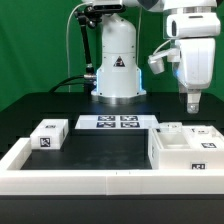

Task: Assemble cabinet

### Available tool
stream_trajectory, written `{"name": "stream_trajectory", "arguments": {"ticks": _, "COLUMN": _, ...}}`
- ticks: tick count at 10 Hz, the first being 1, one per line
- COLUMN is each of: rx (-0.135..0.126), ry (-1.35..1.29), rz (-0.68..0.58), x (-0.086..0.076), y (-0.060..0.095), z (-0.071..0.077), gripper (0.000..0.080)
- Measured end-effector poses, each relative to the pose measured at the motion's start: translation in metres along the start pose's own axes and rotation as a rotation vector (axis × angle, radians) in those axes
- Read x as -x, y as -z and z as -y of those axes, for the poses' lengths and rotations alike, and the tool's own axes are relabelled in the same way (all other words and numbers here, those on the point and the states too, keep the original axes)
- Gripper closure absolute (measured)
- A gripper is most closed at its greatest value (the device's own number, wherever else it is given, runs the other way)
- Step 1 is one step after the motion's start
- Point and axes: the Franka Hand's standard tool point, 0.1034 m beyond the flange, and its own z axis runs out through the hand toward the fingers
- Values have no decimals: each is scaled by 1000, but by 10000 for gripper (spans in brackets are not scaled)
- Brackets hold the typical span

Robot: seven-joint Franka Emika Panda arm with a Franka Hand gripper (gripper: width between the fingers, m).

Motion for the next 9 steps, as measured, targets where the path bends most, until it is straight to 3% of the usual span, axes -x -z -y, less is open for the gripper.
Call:
{"name": "stream_trajectory", "arguments": {"ticks": 3, "rx": -4, "ry": 0, "rz": 1, "x": 0, "y": -2, "z": 2, "gripper": 3}}
{"name": "stream_trajectory", "arguments": {"ticks": 4, "rx": 14, "ry": -18, "rz": -11, "x": -3, "y": -4, "z": 13, "gripper": 3}}
{"name": "stream_trajectory", "arguments": {"ticks": 6, "rx": 6, "ry": 0, "rz": -14, "x": -3, "y": -11, "z": 45, "gripper": 3}}
{"name": "stream_trajectory", "arguments": {"ticks": 8, "rx": 5, "ry": 6, "rz": -20, "x": -2, "y": -17, "z": 63, "gripper": 3}}
{"name": "stream_trajectory", "arguments": {"ticks": 9, "rx": 3, "ry": 5, "rz": -19, "x": -2, "y": -17, "z": 62, "gripper": 3}}
